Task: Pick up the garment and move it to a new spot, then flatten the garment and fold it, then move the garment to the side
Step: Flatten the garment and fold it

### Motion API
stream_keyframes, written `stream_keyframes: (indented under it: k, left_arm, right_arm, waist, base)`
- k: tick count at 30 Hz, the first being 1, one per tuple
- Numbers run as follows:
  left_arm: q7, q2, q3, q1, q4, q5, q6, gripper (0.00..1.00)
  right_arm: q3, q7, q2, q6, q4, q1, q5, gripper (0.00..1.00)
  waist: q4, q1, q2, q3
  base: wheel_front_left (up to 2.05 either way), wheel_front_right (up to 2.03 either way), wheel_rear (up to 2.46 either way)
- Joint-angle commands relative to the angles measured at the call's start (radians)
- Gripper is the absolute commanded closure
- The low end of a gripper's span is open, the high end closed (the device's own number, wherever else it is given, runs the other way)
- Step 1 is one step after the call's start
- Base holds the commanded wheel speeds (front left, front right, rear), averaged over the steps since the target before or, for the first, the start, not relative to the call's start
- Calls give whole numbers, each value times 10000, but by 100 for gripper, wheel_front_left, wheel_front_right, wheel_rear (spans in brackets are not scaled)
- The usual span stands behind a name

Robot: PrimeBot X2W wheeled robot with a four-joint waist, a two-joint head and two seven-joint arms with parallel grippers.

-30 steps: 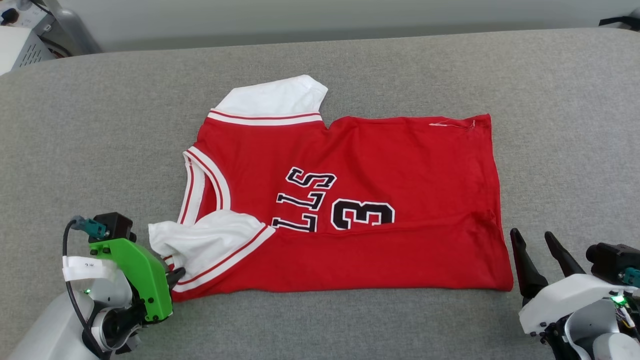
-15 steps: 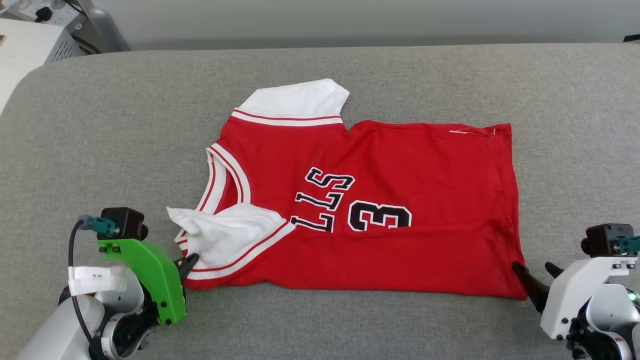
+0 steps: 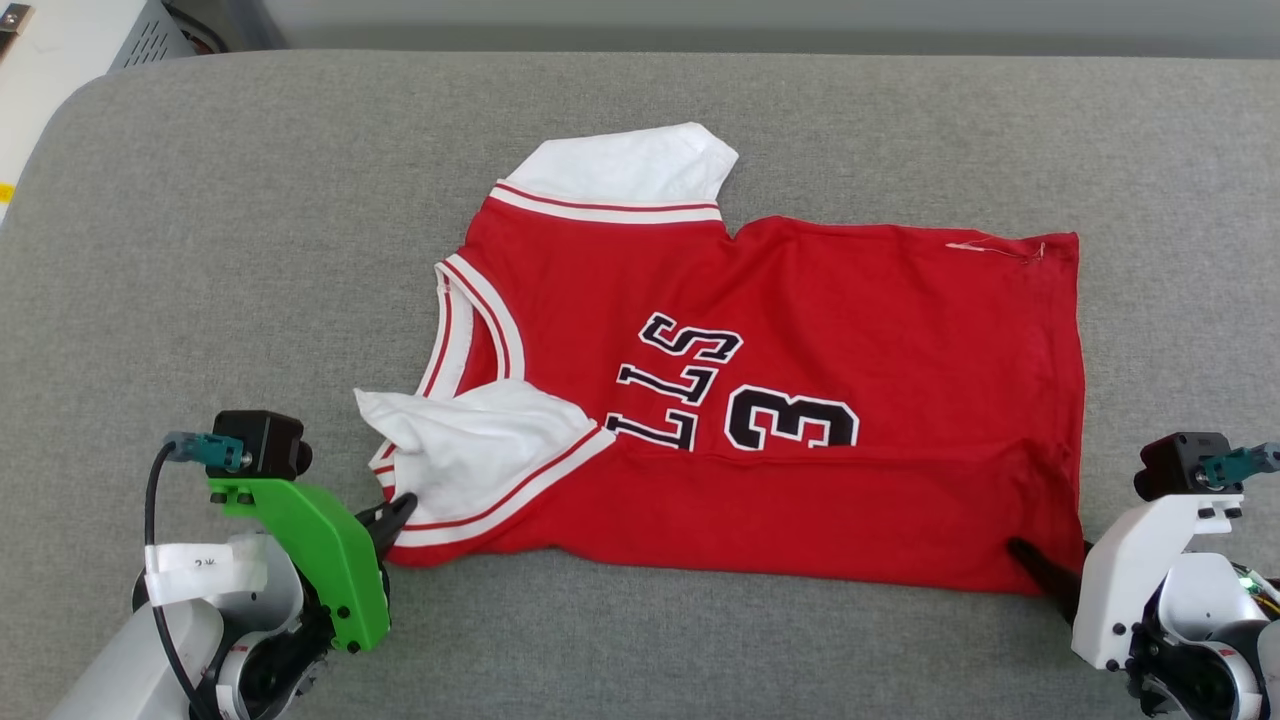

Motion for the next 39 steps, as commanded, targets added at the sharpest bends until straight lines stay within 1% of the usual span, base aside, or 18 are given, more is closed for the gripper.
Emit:
stream_keyframes:
  k: [1,4,9,14,18,23,26,28,31,36,37,38,39]
  left_arm:
    - [-86,-64,-11,50,23,-63,-69,100]
    - [-301,-61,25,61,20,23,-103,100]
    - [-652,27,33,239,-85,232,-136,100]
    - [-878,194,67,660,-359,397,29,100]
    - [-1000,375,84,1137,-702,560,295,100]
    - [-1091,597,191,2060,-1315,598,816,100]
    - [-1083,651,288,2736,-1622,425,1144,100]
    - [-1092,627,323,3135,-1672,267,1272,100]
    - [-1228,442,341,3537,-1544,8,1270,100]
    - [-1424,-11,162,3478,-641,-223,926,100]
    - [-1476,-101,135,3387,-449,-226,869,100]
    - [-1486,-177,62,3274,-214,-197,800,100]
    - [-1494,-250,18,3182,-52,-196,751,84]
  right_arm:
    - [259,255,224,-4,417,113,157,100]
    - [173,112,135,-4,290,-46,144,100]
    - [32,-110,-89,-4,-150,-175,68,100]
    - [74,-169,-188,-4,-690,-22,49,100]
    - [195,-69,-273,-4,-965,309,149,100]
    - [174,85,-294,-4,-1495,984,215,100]
    - [51,189,-162,-4,-1772,1570,207,100]
    - [-49,262,-11,-4,-1817,1944,201,100]
    - [-149,217,146,-4,-1705,2353,123,100]
    - [-241,-119,632,-4,-1233,2696,85,100]
    - [-258,-225,688,-4,-1135,2703,92,77]
    - [-285,-367,753,-4,-1003,2708,126,40]
    - [-299,-510,807,-4,-917,2694,196,0]
  waist:
    - [20,0,0,24]
    - [-14,0,0,-53]
    - [-34,0,0,-536]
    - [-85,0,0,-1166]
    - [-89,0,0,-1612]
    - [-101,0,0,-1984]
    - [-91,0,0,-2067]
    - [-94,0,0,-2087]
    - [-99,0,0,-2072]
    - [-79,0,0,-1979]
    - [-76,0,0,-1964]
    - [-74,0,0,-1949]
    - [-71,0,0,-1938]
  base:
    - [0,0,0]
    - [0,0,0]
    - [0,0,0]
    - [0,0,0]
    - [0,0,0]
    - [0,0,0]
    - [0,0,0]
    - [0,0,0]
    - [0,0,0]
    - [0,0,0]
    - [0,0,0]
    - [0,0,0]
    - [0,0,0]
